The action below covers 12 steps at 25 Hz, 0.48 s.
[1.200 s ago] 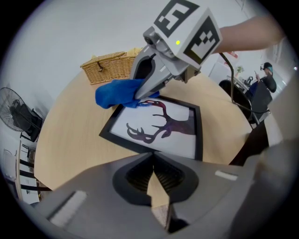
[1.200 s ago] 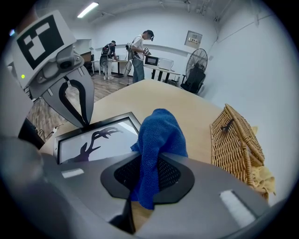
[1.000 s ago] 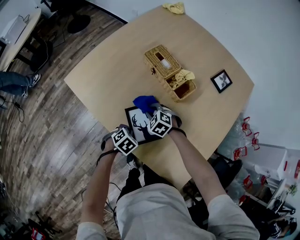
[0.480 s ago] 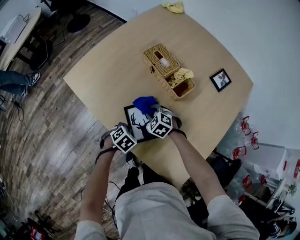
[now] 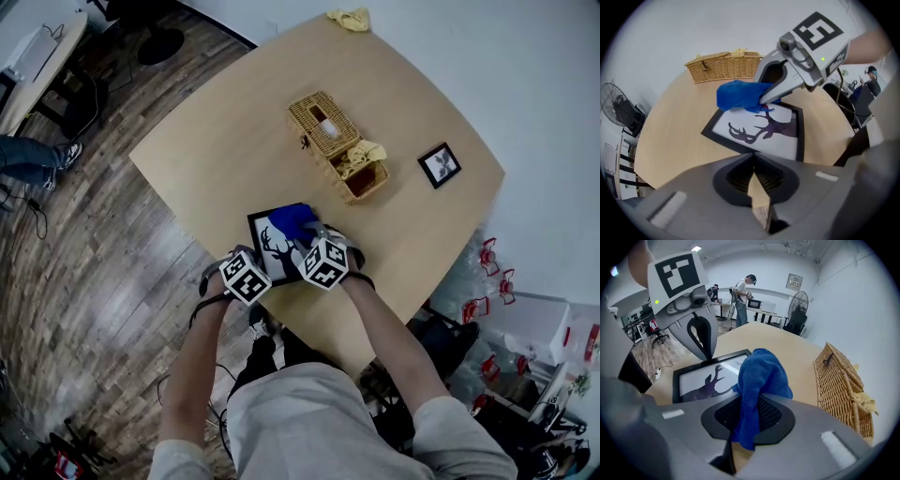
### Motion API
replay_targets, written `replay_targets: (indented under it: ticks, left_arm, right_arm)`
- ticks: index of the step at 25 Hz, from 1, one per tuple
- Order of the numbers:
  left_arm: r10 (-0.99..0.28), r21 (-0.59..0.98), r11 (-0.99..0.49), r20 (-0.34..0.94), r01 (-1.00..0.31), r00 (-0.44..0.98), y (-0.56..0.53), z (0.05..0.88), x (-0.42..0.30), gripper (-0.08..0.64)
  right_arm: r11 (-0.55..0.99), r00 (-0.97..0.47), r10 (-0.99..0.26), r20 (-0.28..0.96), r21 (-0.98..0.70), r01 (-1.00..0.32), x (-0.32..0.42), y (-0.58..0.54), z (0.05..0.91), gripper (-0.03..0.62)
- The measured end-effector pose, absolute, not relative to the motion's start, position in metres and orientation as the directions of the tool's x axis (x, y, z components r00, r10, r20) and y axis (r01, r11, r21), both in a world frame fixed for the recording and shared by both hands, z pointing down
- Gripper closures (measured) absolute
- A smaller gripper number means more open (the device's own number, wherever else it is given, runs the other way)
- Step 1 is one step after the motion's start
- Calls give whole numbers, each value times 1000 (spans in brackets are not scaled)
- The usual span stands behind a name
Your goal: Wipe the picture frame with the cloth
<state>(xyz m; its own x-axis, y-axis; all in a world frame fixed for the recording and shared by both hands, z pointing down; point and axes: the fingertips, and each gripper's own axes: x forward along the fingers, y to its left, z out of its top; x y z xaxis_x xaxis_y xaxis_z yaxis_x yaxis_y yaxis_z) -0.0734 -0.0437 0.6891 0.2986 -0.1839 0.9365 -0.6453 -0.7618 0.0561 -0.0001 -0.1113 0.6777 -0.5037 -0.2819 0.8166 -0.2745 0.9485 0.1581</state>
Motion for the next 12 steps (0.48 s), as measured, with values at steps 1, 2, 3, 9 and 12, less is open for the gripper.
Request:
replay_targets:
  ticks: [1, 2, 3, 9, 12]
  left_arm:
    - [-182, 56, -763, 937, -644, 297, -43, 689, -73, 506]
    - [-180, 55, -765, 938, -642, 295, -43, 689, -73, 506]
    - [-178, 54, -767, 940, -640, 293, -43, 689, -74, 506]
    - [-181, 43, -767, 943, -640, 280, -43, 689, -73, 506]
    - [-181, 39, -768, 944, -639, 276, -43, 689, -73, 506]
  right_arm:
    - [948, -506, -284, 814, 158, -278, 1, -108, 678, 540]
    - [947, -510, -286, 811, 157, -281, 2, -106, 677, 540]
    - [946, -513, -288, 809, 156, -285, 3, -103, 677, 540]
    - [945, -521, -290, 803, 154, -289, 9, -91, 676, 540]
    - [946, -524, -287, 802, 150, -289, 10, -85, 676, 540]
